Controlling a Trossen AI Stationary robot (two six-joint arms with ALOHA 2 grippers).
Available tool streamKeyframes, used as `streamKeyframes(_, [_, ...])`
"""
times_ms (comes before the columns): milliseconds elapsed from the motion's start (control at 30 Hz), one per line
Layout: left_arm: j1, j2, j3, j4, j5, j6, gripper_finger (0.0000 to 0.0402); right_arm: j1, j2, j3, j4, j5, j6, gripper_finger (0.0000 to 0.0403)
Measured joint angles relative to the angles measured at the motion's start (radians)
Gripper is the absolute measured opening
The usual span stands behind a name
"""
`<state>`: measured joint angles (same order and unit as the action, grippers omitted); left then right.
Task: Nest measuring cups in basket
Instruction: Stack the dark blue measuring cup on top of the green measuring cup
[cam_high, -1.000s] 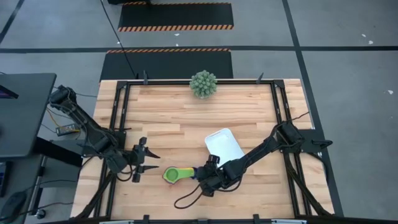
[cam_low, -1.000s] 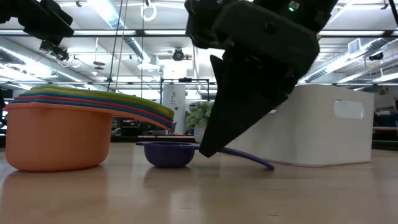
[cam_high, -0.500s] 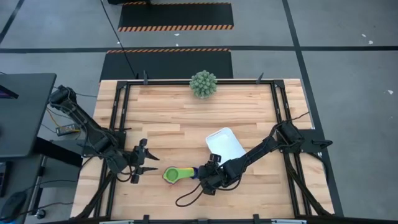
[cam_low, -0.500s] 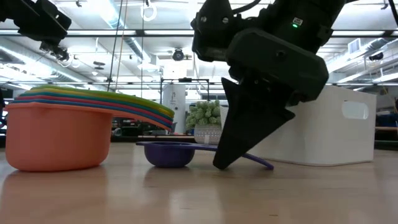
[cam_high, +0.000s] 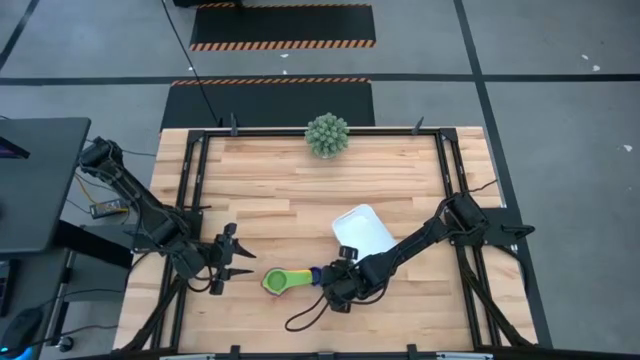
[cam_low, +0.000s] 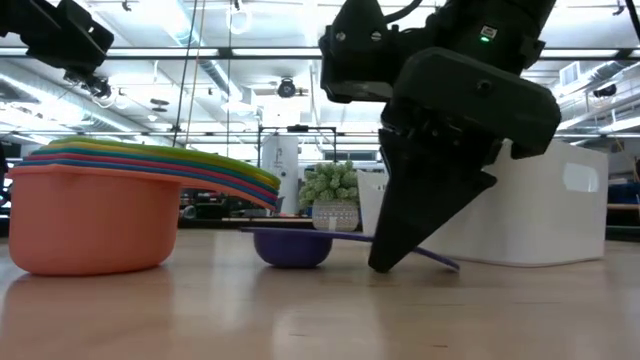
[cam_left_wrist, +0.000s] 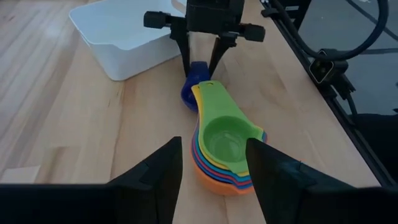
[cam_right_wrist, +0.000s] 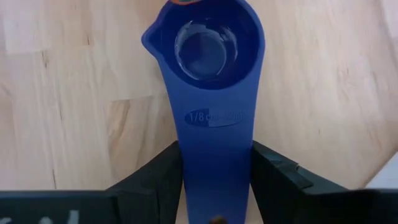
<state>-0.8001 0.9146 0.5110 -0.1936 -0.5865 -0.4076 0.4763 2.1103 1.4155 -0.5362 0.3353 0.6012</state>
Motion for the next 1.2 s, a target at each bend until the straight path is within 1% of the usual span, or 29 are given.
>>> streamKeyframes(233, [0.000, 0.001, 0.000, -0.008, 0.000, 0.000, 0.0183, 0.000, -0.017, 0.000, -0.056, -0.032, 0.007, 0.0172])
streamKeyframes(400, [0.000, 0.001, 0.000, -0.015, 0.000, -0.001, 0.0183, 0.005, -0.030, 0.000, -0.125, -0.049, 0.049, 0.0171])
streamKeyframes(500, [0.000, 0.001, 0.000, -0.016, 0.000, -0.001, 0.0183, 0.014, -0.050, 0.000, -0.134, -0.043, 0.059, 0.0171])
streamKeyframes(667, [0.000, 0.001, 0.000, -0.016, 0.000, 0.000, 0.0183, 0.026, -0.093, 0.000, -0.145, 0.000, 0.060, 0.0171])
streamKeyframes(900, [0.000, 0.001, 0.000, -0.016, 0.000, 0.000, 0.0183, 0.026, -0.133, 0.000, -0.178, 0.012, 0.077, 0.0171])
streamKeyframes(1067, [0.000, 0.001, 0.000, -0.016, 0.000, 0.000, 0.0183, 0.026, -0.156, 0.000, -0.123, 0.030, 0.052, 0.0171])
streamKeyframes(1200, [0.000, 0.001, 0.000, -0.016, 0.000, 0.000, 0.0183, 0.020, -0.158, 0.006, -0.056, 0.021, -0.005, 0.0171])
